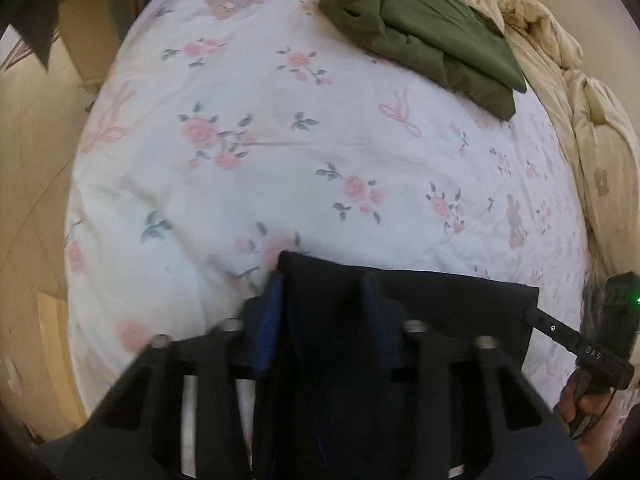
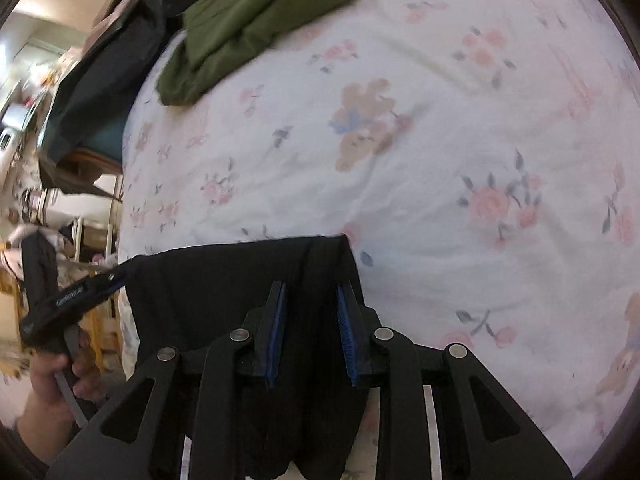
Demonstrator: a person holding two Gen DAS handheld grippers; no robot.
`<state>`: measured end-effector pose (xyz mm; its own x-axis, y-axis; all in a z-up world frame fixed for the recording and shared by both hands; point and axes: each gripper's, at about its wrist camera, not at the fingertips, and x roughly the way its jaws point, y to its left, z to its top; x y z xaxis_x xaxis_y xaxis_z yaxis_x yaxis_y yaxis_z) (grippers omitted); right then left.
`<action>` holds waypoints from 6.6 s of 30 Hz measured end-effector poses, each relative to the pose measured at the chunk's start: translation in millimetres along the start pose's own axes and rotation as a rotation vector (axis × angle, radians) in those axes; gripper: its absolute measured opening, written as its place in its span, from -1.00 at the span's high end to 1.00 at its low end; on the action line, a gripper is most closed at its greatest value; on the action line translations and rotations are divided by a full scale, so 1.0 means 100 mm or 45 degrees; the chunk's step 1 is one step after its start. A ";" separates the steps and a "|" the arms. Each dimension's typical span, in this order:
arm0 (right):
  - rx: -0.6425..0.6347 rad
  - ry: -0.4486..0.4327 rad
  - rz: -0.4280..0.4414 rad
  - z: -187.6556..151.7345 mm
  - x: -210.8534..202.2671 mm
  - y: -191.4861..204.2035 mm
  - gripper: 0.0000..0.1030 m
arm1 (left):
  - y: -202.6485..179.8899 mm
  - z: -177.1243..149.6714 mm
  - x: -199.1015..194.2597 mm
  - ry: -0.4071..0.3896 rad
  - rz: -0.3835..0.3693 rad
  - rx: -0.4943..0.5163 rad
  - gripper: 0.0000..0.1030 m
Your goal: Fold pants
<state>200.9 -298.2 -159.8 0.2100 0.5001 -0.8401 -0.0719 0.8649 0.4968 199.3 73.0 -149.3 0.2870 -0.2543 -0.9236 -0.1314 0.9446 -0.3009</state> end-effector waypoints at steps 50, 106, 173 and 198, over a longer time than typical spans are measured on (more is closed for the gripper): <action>-0.210 0.274 -0.015 -0.86 0.27 0.55 0.91 | -0.52 -0.99 0.05 0.215 0.115 0.454 -0.18; -0.229 -0.090 0.040 0.63 0.05 -0.06 0.92 | -0.37 0.73 0.18 -0.071 -0.117 0.296 0.67; -1.079 -0.104 0.164 -0.37 -0.55 0.50 0.96 | -1.93 -0.15 0.44 0.534 0.226 2.174 0.01; -1.148 -0.088 -0.026 -0.49 -0.48 0.43 0.96 | -1.40 -0.63 -0.40 -0.014 0.244 2.079 0.85</action>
<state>139.7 -283.2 -108.9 0.2756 0.5056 -0.8176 -0.7982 0.5943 0.0985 146.0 -62.5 -84.7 0.3927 -0.1207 -0.9117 0.9133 0.1678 0.3712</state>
